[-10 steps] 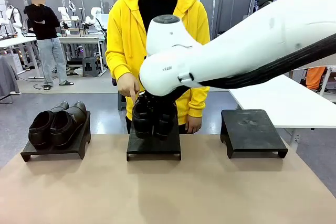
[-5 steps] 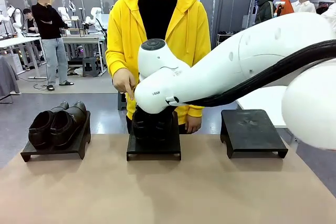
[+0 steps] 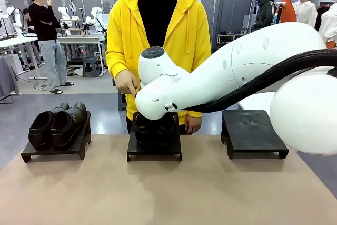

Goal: Place the shoes on the stand as instructed by the person.
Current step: Pick up another pair of Shoes and place it on the Shoes Stand indicated by the person.

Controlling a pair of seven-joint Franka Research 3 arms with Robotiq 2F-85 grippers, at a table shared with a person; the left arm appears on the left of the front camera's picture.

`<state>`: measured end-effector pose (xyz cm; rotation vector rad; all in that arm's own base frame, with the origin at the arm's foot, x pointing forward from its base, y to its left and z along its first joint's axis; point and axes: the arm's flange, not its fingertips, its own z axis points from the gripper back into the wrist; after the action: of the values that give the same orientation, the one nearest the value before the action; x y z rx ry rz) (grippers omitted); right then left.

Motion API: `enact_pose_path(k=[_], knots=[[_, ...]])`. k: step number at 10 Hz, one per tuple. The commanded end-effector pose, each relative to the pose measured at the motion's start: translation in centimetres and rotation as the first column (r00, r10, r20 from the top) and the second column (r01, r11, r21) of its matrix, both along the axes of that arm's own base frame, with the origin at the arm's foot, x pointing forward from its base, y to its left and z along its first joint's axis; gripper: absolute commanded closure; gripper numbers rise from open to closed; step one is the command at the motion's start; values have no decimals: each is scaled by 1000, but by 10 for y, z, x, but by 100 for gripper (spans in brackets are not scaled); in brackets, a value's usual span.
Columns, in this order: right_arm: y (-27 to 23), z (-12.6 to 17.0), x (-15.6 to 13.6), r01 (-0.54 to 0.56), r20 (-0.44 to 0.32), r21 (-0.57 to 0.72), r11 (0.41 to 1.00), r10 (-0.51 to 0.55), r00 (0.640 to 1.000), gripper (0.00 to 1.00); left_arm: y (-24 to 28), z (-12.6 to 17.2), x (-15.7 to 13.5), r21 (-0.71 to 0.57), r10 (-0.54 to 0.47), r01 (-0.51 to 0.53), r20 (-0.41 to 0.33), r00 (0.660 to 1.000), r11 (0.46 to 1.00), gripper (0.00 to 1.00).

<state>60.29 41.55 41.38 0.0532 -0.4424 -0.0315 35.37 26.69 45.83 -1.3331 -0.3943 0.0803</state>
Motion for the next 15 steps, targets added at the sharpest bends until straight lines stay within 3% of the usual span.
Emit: enact_pose_path(k=[1,3,8,11,13,14,15], knots=[[4,6,8,17,75,-9,1000,-17,997,90,-1,1,-2,14,1,-1,3,1000,1000,0],[2,5,10,16,80,4,1000,-16,997,90,-1,1,-2,14,1,-1,3,1000,1000,0],[-5,5,10,0,72,-24,1000,2,997,4,-1,1,-2,14,1,-1,3,1000,1000,0],[-11,18,-6,-4,67,-5,1000,5,998,0,-1,1,-2,14,1,-1,3,1000,1000,0],[-18,32,-21,-44,35,56,997,43,998,13,-1,1,-2,14,1,-1,3,1000,1000,0],[-3,20,6,-4,56,0,1000,4,998,13,-1,1,-2,14,1,-1,3,1000,1000,0],[-3,20,6,-4,56,0,1000,4,998,13,-1,1,-2,14,1,-1,3,1000,1000,0]])
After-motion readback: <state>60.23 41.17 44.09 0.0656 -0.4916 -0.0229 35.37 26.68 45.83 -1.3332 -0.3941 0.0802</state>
